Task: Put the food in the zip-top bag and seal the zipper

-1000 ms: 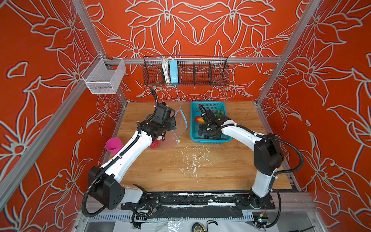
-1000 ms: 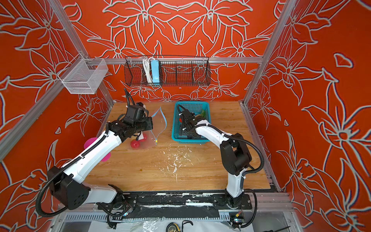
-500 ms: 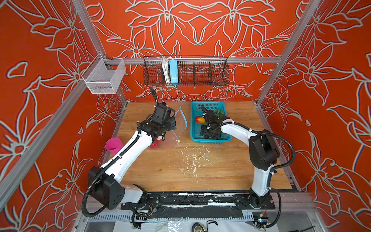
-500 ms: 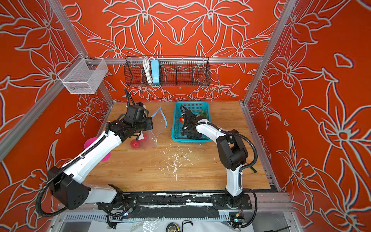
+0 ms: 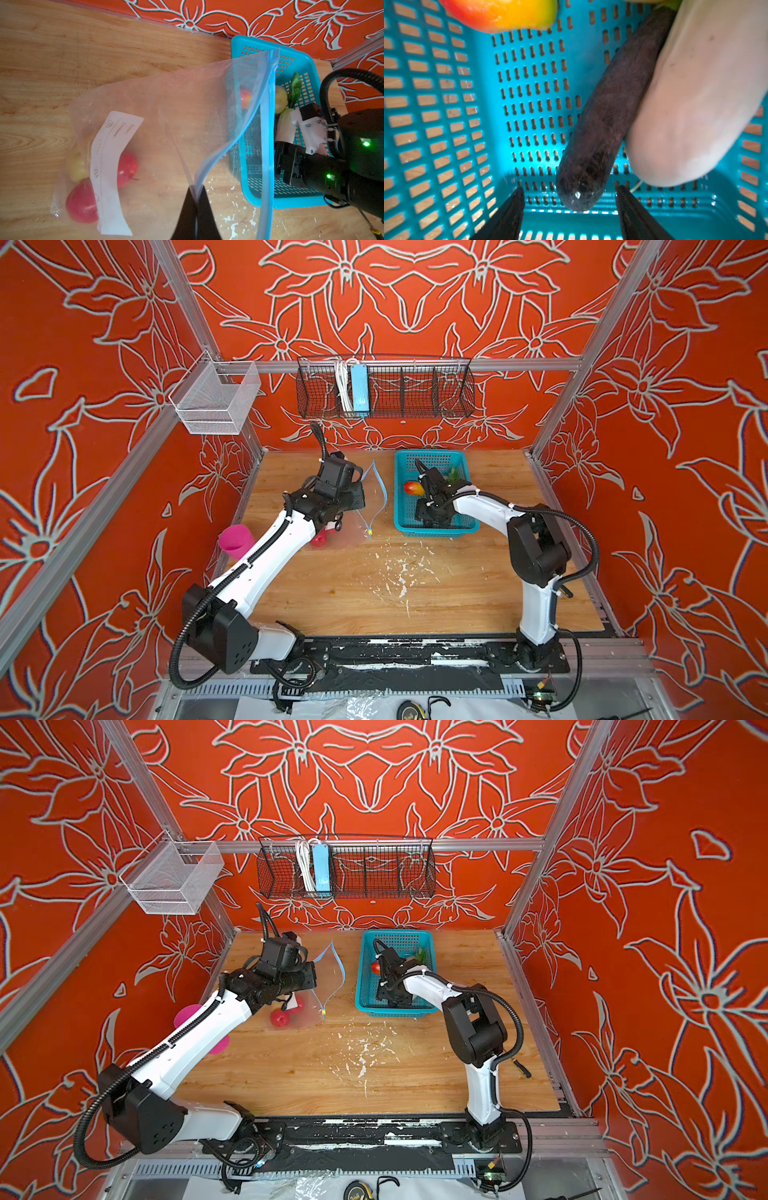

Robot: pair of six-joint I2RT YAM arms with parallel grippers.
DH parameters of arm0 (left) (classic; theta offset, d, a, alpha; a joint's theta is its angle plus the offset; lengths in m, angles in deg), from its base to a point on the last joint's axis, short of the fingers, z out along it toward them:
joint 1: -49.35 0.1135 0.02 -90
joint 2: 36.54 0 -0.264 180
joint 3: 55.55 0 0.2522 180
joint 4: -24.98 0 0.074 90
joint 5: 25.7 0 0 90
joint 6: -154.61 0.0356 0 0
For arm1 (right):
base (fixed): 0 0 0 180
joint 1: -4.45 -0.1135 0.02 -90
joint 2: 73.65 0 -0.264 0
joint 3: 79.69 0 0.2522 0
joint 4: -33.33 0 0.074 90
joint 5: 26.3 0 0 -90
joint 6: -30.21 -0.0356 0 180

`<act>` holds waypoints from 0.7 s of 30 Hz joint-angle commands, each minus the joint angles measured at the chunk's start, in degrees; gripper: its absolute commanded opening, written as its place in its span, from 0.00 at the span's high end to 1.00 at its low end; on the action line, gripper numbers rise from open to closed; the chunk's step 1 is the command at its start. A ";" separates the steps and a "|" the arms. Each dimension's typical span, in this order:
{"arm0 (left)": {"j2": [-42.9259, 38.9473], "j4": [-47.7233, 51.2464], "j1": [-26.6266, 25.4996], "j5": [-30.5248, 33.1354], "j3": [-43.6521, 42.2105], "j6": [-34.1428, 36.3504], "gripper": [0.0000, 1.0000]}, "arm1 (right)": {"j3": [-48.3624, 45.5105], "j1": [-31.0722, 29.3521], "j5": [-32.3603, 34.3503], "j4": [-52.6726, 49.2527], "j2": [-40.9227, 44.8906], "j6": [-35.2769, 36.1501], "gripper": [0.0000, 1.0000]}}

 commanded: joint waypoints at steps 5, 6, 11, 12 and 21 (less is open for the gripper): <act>-1.71 0.04 -0.29 0.85 0.36 0.15 1.00 | 1.58 0.70 0.01 0.16 -2.36 -1.06 0.31; -1.75 0.04 -0.35 0.85 0.32 0.22 1.00 | 1.45 0.72 -0.16 0.36 -2.54 -1.18 0.34; -1.66 -0.05 -0.29 0.76 0.27 0.23 1.00 | 0.07 0.89 -1.60 2.43 -2.81 -1.63 0.42; -1.64 0.04 -0.29 0.63 0.36 0.15 1.00 | 0.03 0.93 -1.74 2.59 -2.94 -1.63 0.42; -1.55 0.03 -0.29 0.86 0.27 0.27 1.00 | -0.03 0.98 -2.20 3.12 -4.04 -1.56 0.49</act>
